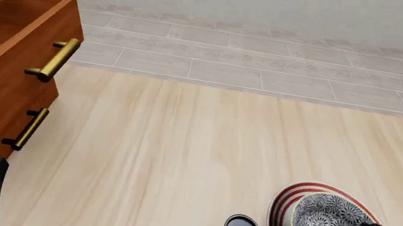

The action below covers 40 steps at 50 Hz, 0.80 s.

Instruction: Put the bowl on the plate.

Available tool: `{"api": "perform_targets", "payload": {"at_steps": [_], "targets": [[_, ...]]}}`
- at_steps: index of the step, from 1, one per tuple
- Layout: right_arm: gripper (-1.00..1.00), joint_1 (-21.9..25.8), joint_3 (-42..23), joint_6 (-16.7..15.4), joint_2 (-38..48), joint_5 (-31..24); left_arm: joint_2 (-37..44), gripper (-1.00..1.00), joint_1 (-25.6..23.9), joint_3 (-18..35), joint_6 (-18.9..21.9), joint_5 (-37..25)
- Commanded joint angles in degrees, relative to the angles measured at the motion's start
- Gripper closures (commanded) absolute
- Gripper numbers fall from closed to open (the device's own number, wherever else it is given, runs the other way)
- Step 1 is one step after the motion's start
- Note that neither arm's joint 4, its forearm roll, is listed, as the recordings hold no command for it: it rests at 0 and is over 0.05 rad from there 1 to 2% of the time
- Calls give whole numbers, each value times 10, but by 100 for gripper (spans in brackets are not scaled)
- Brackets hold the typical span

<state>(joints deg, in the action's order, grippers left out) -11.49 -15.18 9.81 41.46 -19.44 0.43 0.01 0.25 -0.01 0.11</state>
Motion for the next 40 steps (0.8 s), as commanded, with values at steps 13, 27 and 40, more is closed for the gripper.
{"api": "perform_targets", "payload": {"at_steps": [13,27,40], "targets": [[-100,7,-78,-26,-29,-71,0,-100,0,0,0,0],[-100,17,-144,-49,-50,-127,0,-100,0,0,0,0],[-100,25,-213,-72,-72,-186,0,-100,0,0,0,0]]}}
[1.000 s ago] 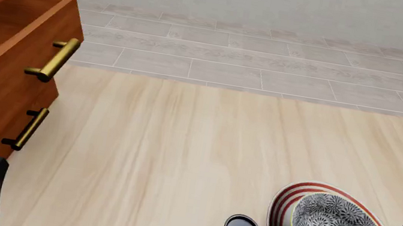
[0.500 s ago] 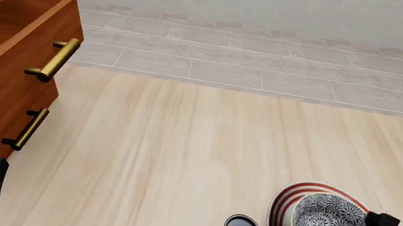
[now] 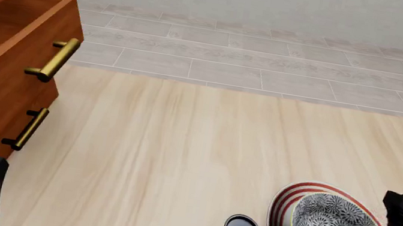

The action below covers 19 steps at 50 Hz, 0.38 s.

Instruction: Put the bowl on the plate.

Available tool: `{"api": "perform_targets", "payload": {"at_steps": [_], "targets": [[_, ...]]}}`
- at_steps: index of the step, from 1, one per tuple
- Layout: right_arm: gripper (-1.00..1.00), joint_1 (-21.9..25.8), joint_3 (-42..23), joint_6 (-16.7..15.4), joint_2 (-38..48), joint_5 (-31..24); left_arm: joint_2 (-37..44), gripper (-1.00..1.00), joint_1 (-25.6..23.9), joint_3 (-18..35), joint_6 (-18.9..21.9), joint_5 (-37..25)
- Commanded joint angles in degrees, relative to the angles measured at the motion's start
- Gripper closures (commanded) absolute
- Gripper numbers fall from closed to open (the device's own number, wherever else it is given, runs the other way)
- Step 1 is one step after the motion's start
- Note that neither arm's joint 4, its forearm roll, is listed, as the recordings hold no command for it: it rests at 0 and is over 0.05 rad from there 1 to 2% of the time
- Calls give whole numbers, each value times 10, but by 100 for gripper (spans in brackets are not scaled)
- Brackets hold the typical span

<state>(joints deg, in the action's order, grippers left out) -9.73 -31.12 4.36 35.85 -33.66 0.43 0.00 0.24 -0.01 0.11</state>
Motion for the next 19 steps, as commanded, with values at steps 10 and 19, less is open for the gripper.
{"api": "perform_targets", "payload": {"at_steps": [10,19], "targets": [[-100,22,-94,-33,-14,-65,0,-100,0,0,0,0],[-100,40,-144,-54,-7,-83,0,-100,0,0,0,0]]}}
